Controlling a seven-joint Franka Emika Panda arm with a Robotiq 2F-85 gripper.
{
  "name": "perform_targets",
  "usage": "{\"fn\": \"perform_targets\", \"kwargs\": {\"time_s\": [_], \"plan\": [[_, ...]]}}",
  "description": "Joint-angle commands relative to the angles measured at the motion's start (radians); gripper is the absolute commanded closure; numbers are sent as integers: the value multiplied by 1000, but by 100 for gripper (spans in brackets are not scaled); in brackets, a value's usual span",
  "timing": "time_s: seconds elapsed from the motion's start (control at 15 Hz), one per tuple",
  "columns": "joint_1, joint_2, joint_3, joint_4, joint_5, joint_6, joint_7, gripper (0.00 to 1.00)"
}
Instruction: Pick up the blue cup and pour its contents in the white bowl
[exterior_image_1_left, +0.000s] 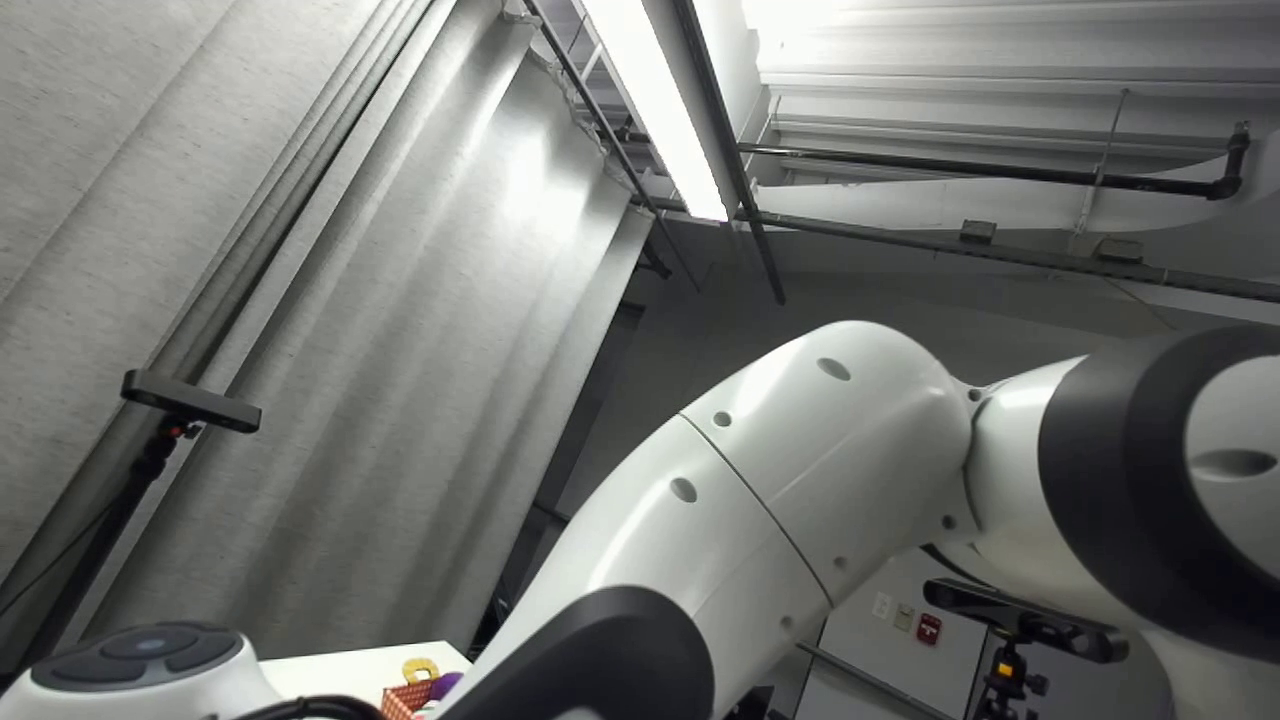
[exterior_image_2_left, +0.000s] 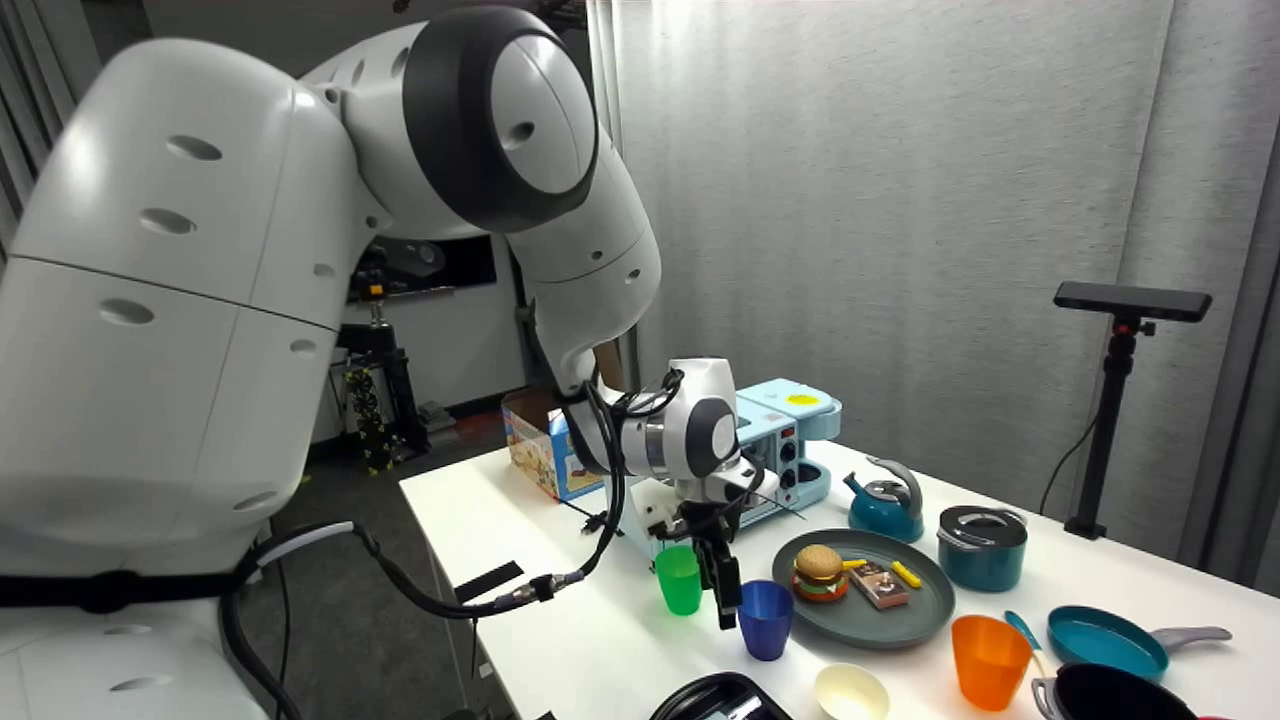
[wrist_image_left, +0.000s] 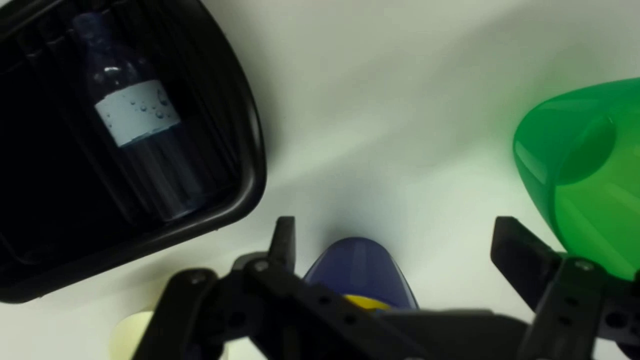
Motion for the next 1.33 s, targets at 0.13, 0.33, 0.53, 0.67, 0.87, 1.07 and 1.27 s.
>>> {"fn": "perform_targets", "kwargs": {"time_s": [0.13,0.33,0.53,0.67,0.87,1.07,1.27], "plan": [[27,8,-32,-10,49,30,94,0],[27,13,-39,-12,74,44,171,0],[30,22,-58,-8,62,60,227,0],[44,30,-80,1,33,74,262,0],[68,49,-114,25,-6,111,282,0],[93,59,-145,41,-43,128,300,0],[109,62,-166,45,-59,128,318,0]]}}
